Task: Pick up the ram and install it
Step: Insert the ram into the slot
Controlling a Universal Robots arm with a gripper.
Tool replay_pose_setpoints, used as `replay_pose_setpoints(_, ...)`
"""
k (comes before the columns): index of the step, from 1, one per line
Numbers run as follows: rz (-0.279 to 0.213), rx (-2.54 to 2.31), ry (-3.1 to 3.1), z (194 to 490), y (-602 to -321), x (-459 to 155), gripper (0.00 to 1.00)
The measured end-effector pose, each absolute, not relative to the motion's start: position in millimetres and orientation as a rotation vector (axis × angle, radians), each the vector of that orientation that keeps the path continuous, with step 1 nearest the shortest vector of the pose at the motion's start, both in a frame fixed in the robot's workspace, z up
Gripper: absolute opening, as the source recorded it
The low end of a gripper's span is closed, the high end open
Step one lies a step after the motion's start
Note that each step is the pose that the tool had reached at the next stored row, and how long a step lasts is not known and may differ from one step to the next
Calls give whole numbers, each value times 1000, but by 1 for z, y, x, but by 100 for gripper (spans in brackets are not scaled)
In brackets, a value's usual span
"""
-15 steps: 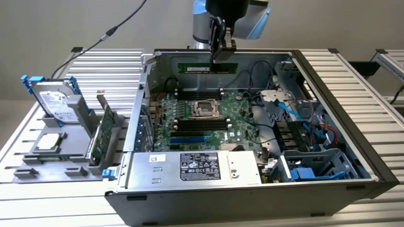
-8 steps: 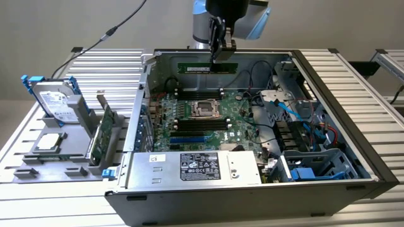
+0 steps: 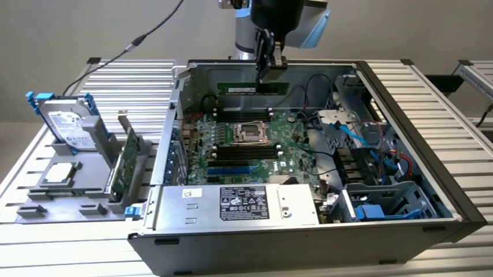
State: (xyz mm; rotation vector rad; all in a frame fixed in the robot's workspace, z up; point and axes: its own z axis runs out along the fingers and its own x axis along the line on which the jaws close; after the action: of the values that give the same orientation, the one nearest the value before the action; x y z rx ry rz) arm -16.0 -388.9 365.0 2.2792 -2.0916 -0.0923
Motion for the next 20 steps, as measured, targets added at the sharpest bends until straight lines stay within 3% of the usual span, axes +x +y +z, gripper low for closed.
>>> replay_pose_setpoints(20,-93,2242,-2133,329,-391,-17,14)
